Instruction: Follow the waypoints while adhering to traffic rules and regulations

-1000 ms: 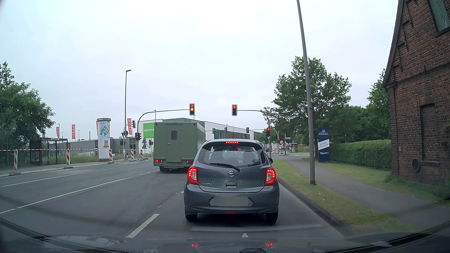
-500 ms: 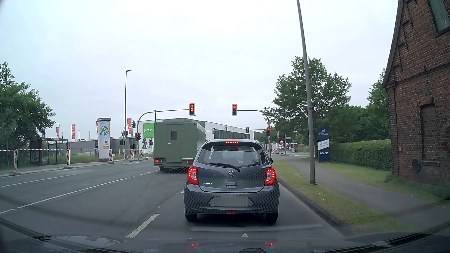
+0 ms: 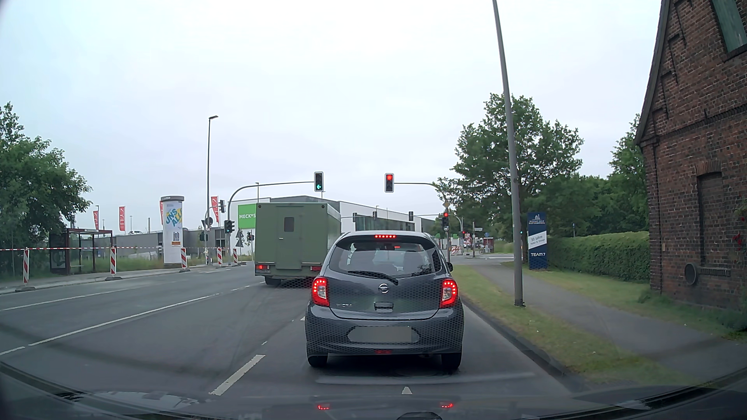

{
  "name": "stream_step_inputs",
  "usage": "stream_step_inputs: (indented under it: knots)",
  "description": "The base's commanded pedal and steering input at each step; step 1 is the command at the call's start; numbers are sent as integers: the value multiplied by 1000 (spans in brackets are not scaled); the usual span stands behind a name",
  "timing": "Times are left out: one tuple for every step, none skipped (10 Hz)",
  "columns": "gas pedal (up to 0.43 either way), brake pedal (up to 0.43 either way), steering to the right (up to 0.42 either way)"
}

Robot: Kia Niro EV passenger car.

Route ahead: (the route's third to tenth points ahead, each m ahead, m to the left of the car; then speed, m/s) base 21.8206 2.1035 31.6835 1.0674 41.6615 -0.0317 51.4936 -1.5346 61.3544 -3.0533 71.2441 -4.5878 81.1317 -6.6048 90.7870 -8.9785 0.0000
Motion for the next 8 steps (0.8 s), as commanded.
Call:
stream_step_inputs:
  knots:
    - [0,0,-2]
    - [0,0,-2]
    - [0,0,-2]
    - [0,0,-2]
    - [0,0,-2]
    - [0,0,-2]
    - [0,0,-2]
    - [0,0,-2]
